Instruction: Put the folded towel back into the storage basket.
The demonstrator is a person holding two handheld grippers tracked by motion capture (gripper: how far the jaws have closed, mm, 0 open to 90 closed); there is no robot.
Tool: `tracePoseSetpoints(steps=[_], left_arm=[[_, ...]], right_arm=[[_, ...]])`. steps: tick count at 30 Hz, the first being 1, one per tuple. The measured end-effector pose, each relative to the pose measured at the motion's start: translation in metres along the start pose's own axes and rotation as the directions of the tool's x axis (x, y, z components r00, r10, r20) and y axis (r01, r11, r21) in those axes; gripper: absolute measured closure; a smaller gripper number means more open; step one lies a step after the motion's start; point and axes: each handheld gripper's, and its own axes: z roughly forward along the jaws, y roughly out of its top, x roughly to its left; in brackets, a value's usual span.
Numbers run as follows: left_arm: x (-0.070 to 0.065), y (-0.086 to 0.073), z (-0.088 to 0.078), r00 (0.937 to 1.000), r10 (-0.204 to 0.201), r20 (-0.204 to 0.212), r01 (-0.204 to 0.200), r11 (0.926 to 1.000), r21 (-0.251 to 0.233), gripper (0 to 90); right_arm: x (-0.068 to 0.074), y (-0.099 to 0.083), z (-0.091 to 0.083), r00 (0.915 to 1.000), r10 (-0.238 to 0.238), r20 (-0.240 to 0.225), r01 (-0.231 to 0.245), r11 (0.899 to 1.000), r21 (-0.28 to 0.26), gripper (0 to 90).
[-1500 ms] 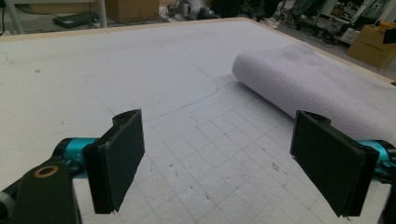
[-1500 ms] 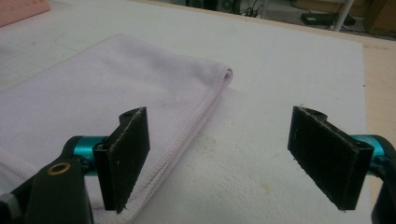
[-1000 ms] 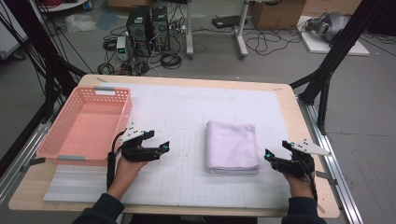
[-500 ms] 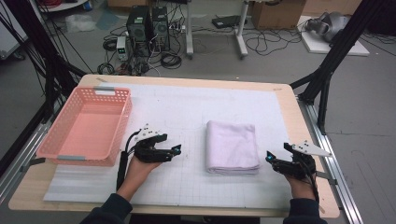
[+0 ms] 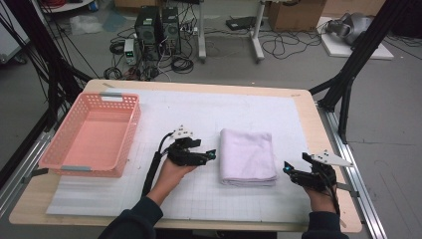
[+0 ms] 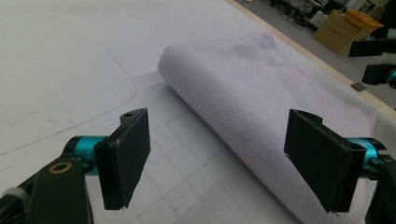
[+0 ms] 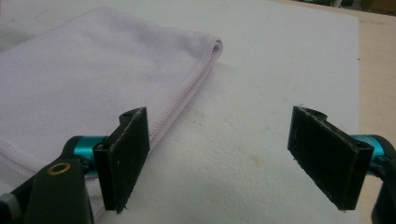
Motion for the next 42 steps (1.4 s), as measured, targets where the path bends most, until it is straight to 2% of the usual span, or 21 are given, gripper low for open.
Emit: tracePoseSetpoints(steps=[5,9,14,19,24,28,30,34,35,36,39,42], left_arm=[[-0.006,0.002,0.021,0.9992,-0.024,0.032,0.023,0.9989,0.041,22.8],[-0.007,-0.001,0.037,0.998,-0.06,0.018,0.058,0.9943,0.089,22.8],[-0.016,-0.002,0.051,0.9979,-0.056,0.032,0.052,0.9922,0.113,22.9],[-0.022,-0.005,0.063,0.9989,-0.045,0.012,0.043,0.9872,0.154,22.8],[-0.024,-0.007,0.067,1.0,-0.008,0.004,0.008,0.9842,0.177,22.6],[-0.025,-0.006,0.068,1.0,-0.007,0.004,0.006,0.9828,0.184,25.0],[-0.026,-0.006,0.07,0.9998,-0.017,0.013,0.014,0.9832,0.182,30.2],[-0.028,-0.007,0.071,0.9999,0.006,0.015,-0.009,0.9827,0.185,40.7],[-0.027,-0.007,0.07,0.9997,-0.002,0.024,-0.002,0.9821,0.188,50.3],[-0.026,-0.007,0.07,0.9995,-0.006,0.032,0.0,0.9821,0.188,50.3],[-0.025,-0.007,0.07,0.9977,0.017,0.066,-0.027,0.9861,0.164,65.7],[-0.024,-0.007,0.069,0.9969,0.022,0.075,-0.033,0.987,0.157,68.6]], right_arm=[[0.0,-0.001,0.001,1.0,0.003,-0.002,-0.003,1.0,0.006,19.8],[0.001,-0.001,0.002,1.0,-0.002,-0.007,0.002,1.0,0.009,19.9],[0.002,-0.001,0.003,0.9999,-0.004,-0.011,0.004,1.0,0.011,19.9],[0.002,-0.001,0.003,0.9999,-0.004,-0.015,0.005,1.0,0.017,19.9],[0.002,-0.001,0.004,0.9998,-0.004,-0.017,0.005,1.0,0.016,19.9],[0.003,-0.001,0.006,0.9997,-0.007,-0.025,0.008,1.0,0.025,20.0],[0.004,-0.001,0.007,0.9996,-0.008,-0.027,0.009,1.0,0.024,20.0],[0.004,0.0,0.008,0.9995,-0.011,-0.028,0.012,1.0,0.025,20.0],[0.005,0.0,0.008,0.9995,-0.006,-0.03,0.007,1.0,0.026,20.0],[0.005,0.0,0.008,0.9995,-0.006,-0.03,0.007,1.0,0.026,20.0],[0.004,0.0,0.008,0.9995,-0.013,-0.03,0.013,1.0,0.023,20.0],[0.004,0.0,0.008,0.9995,-0.004,-0.031,0.005,1.0,0.021,20.0]])
